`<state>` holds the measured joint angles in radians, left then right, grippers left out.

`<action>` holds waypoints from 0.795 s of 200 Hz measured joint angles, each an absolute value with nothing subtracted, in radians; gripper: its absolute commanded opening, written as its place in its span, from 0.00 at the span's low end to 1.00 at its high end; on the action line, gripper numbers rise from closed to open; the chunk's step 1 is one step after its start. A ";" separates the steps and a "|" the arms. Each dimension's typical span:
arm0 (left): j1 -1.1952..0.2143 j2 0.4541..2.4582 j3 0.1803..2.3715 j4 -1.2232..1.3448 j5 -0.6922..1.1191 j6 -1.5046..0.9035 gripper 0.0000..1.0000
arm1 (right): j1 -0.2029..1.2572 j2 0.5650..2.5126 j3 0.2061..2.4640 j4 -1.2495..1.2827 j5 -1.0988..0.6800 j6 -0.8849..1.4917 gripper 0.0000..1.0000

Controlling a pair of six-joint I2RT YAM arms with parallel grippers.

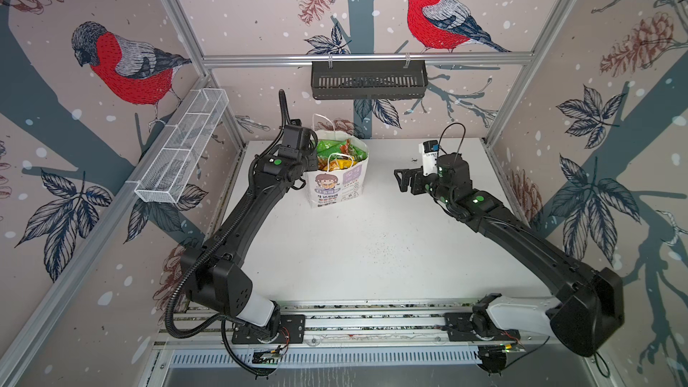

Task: Take the snacks out of the paper bag
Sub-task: Move the paper bag to the top-center of the table.

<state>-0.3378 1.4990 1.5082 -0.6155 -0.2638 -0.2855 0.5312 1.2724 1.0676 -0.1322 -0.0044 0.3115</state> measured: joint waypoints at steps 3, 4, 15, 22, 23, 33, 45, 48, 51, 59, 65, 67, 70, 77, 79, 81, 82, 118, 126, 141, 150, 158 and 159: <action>-0.340 1.495 1.505 -0.616 -0.264 -0.286 0.00 | 0.531 1.272 1.068 -0.132 -0.005 0.312 1.00; -0.341 1.493 1.504 -0.616 -0.265 -0.288 0.00 | 0.531 1.272 1.068 -0.132 -0.006 0.312 1.00; -0.350 1.477 1.493 -0.619 -0.267 -0.290 0.00 | 0.533 1.272 1.068 -0.132 -0.009 0.315 1.00; -0.355 1.467 1.486 -0.620 -0.269 -0.292 0.00 | 0.534 1.272 1.068 -0.132 -0.011 0.315 1.00; -0.355 1.465 1.484 -0.619 -0.270 -0.292 0.00 | 0.534 1.272 1.068 -0.132 -0.011 0.315 1.00; -0.363 1.453 1.477 -0.619 -0.274 -0.292 0.00 | 0.536 1.272 1.068 -0.132 -0.017 0.315 1.00; -0.376 1.435 1.472 -0.618 -0.285 -0.299 0.00 | 0.537 1.272 1.068 -0.132 -0.020 0.315 1.00; -0.381 1.429 1.470 -0.619 -0.286 -0.299 0.00 | 0.538 1.272 1.068 -0.132 -0.020 0.315 1.00; -0.384 1.425 1.469 -0.618 -0.289 -0.300 0.00 | 0.538 1.272 1.068 -0.132 -0.020 0.315 1.00; -0.395 1.411 1.466 -0.618 -0.291 -0.305 0.00 | 0.540 1.272 1.068 -0.132 -0.020 0.315 1.00; -0.400 1.403 1.465 -0.619 -0.292 -0.307 0.00 | 0.541 1.272 1.068 -0.132 -0.020 0.315 1.00; -0.403 1.401 1.464 -0.619 -0.292 -0.308 0.00 | 0.541 1.272 1.068 -0.132 -0.020 0.315 1.00; -0.406 1.397 1.464 -0.619 -0.293 -0.309 0.00 | 0.542 1.272 1.068 -0.132 -0.020 0.315 1.00; -0.412 1.390 1.464 -0.619 -0.295 -0.311 0.00 | 0.542 1.272 1.068 -0.132 -0.022 0.315 1.00; -0.414 1.388 1.463 -0.619 -0.297 -0.311 0.00 | 0.542 1.272 1.068 -0.132 -0.023 0.315 1.00; -0.416 1.386 1.463 -0.619 -0.297 -0.312 0.00 | 0.543 1.272 1.068 -0.132 -0.023 0.315 1.00; -0.416 1.385 1.462 -0.619 -0.298 -0.313 0.00 | 0.543 1.272 1.068 -0.132 -0.023 0.316 1.00; -0.420 1.374 1.455 -0.617 -0.344 -0.313 0.00 | 0.547 1.277 1.069 -0.128 -0.027 0.318 1.00; -0.410 1.380 1.457 -0.618 -0.342 -0.312 0.00 | 0.548 1.277 1.069 -0.128 -0.027 0.318 1.00; -0.368 1.415 1.497 -0.623 -0.318 -0.294 0.39 | 0.549 1.277 1.071 -0.128 -0.028 0.318 1.00; -0.344 1.433 1.521 -0.621 -0.311 -0.282 0.52 | 0.549 1.276 1.072 -0.128 -0.028 0.318 1.00; -0.329 1.440 1.535 -0.619 -0.292 -0.280 0.58 | 0.549 1.274 1.072 -0.130 -0.028 0.318 1.00; -0.328 1.441 1.536 -0.619 -0.289 -0.280 0.59 | 0.549 1.274 1.072 -0.130 -0.028 0.318 1.00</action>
